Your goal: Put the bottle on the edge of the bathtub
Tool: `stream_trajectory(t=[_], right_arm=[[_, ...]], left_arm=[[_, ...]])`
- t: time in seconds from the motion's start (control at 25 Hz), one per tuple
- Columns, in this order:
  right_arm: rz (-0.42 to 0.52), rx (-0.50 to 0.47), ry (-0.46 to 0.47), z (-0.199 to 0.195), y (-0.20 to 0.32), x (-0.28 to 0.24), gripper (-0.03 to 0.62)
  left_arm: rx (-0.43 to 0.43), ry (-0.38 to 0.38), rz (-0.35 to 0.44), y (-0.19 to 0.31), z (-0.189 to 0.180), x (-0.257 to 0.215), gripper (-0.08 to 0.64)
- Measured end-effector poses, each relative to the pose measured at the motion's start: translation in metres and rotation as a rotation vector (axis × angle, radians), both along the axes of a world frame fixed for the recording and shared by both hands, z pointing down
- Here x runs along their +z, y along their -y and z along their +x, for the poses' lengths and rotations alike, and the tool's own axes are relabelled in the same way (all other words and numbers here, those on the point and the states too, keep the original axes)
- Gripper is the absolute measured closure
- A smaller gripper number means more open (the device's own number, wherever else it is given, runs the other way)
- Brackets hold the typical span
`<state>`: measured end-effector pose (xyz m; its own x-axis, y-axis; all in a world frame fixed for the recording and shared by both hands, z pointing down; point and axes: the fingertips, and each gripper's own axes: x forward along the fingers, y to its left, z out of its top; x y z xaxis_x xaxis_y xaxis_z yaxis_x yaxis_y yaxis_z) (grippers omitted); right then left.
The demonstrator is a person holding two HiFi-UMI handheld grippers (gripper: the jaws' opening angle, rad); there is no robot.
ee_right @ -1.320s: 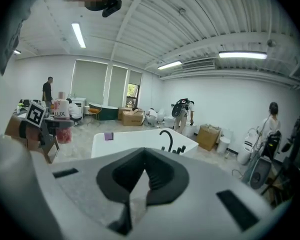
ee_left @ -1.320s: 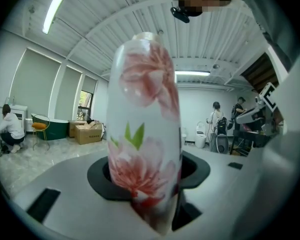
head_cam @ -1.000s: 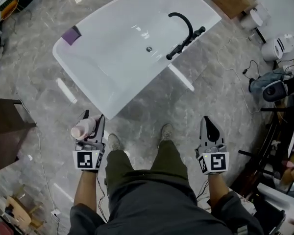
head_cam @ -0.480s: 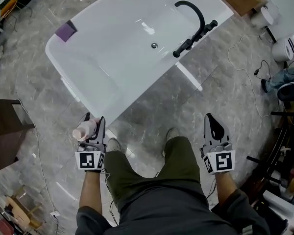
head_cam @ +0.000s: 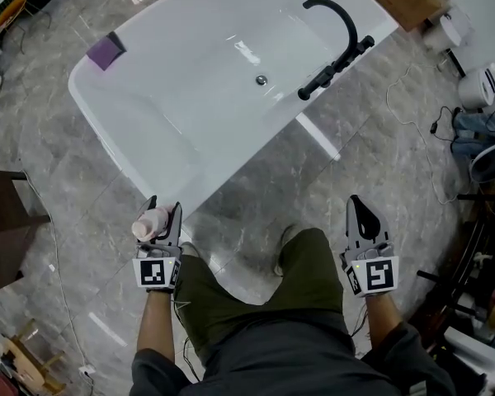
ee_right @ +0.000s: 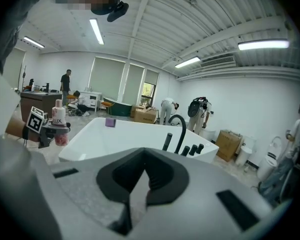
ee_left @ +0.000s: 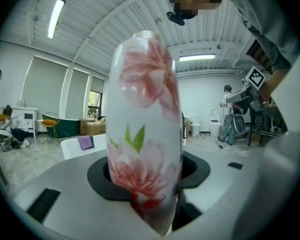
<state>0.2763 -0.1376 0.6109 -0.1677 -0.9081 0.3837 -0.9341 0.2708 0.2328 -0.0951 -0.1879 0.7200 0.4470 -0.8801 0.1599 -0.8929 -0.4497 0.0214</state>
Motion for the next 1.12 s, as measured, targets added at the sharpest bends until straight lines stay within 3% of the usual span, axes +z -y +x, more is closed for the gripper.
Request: stream_trajectory(t=[0.64,1.12], right_arm=[[-0.024,-0.026,0.002,-0.013,0.024,0.05,0.591],[-0.038,-0.073,0.006,-0.034,0.04,0.06,0.591]], left_arm=[[0.023,0.012,-0.012,0.016,0.008,0.058,0.337],[0.038,0.024,0.007,0.012,0.013,0.063,0.33]])
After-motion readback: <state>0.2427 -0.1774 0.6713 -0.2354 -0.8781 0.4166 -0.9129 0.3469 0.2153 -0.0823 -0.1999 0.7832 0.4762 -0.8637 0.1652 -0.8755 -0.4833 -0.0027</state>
